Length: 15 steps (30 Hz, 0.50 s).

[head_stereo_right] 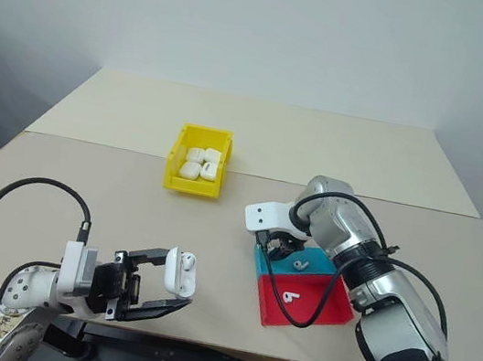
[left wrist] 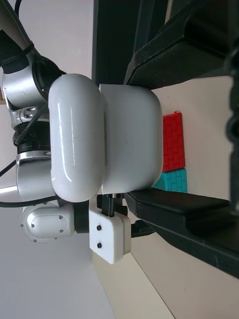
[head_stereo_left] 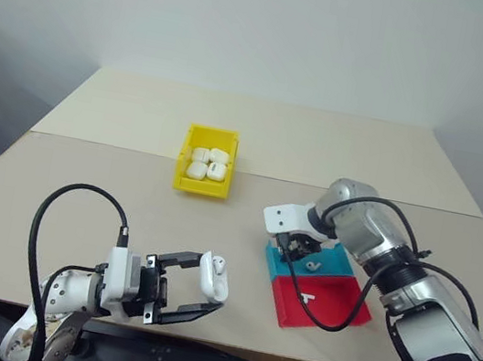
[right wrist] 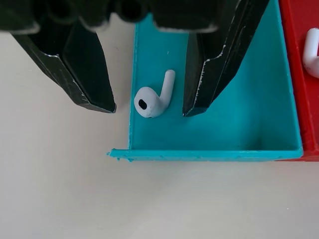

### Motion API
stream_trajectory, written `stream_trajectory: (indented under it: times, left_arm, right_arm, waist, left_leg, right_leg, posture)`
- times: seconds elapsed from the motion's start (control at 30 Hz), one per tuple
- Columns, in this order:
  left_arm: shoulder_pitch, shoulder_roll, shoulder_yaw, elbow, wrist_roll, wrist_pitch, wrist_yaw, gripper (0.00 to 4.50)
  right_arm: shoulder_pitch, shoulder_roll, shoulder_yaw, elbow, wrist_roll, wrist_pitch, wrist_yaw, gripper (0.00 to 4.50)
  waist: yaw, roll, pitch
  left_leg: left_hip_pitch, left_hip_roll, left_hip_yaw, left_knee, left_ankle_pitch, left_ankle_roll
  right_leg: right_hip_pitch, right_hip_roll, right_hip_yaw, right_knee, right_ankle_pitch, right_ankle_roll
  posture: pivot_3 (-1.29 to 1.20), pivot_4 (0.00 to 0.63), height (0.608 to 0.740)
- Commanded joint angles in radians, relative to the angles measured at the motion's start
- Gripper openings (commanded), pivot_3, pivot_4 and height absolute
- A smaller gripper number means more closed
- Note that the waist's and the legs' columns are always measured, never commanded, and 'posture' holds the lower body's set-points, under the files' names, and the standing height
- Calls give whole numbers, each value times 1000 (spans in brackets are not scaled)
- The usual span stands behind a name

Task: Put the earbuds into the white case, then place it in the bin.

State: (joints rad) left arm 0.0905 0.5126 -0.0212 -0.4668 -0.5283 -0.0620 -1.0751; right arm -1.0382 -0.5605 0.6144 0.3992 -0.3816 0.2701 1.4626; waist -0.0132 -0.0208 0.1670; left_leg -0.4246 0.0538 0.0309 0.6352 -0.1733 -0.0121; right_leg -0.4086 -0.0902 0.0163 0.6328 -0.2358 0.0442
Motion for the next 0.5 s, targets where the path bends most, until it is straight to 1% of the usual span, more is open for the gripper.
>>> stream_trajectory:
  times: [0.03, 0.3, 0.5]
  left_arm:
    - [3, -1, -4, -28, 3, -27, 6, 2736]
    - [4, -3, -5, -30, 4, -26, 9, 2736]
    - [-1, 0, -4, -28, 2, -25, 7, 2736]
  right_arm:
    - [-1, 2, -6, -11, -10, 6, 0, 2602]
    - [6, -9, -21, -29, -3, 6, 2, 2602]
    - [17, -111, -57, -99, 32, -27, 59, 2602]
  waist:
    - [0, 0, 0]
    - [0, 0, 0]
    - [4, 0, 0]
  left_leg:
    - [0, 0, 0, 0, 0, 0]
    - [0, 0, 0, 0, 0, 0]
    - [0, 0, 0, 0, 0, 0]
  right_leg:
    - [0, 0, 0, 0, 0, 0]
    - [0, 0, 0, 0, 0, 0]
    - [0, -1, 0, 0, 0, 0]
  posture:
    - [0, 150, 740]
    - [0, 150, 740]
    - [0, 150, 740]
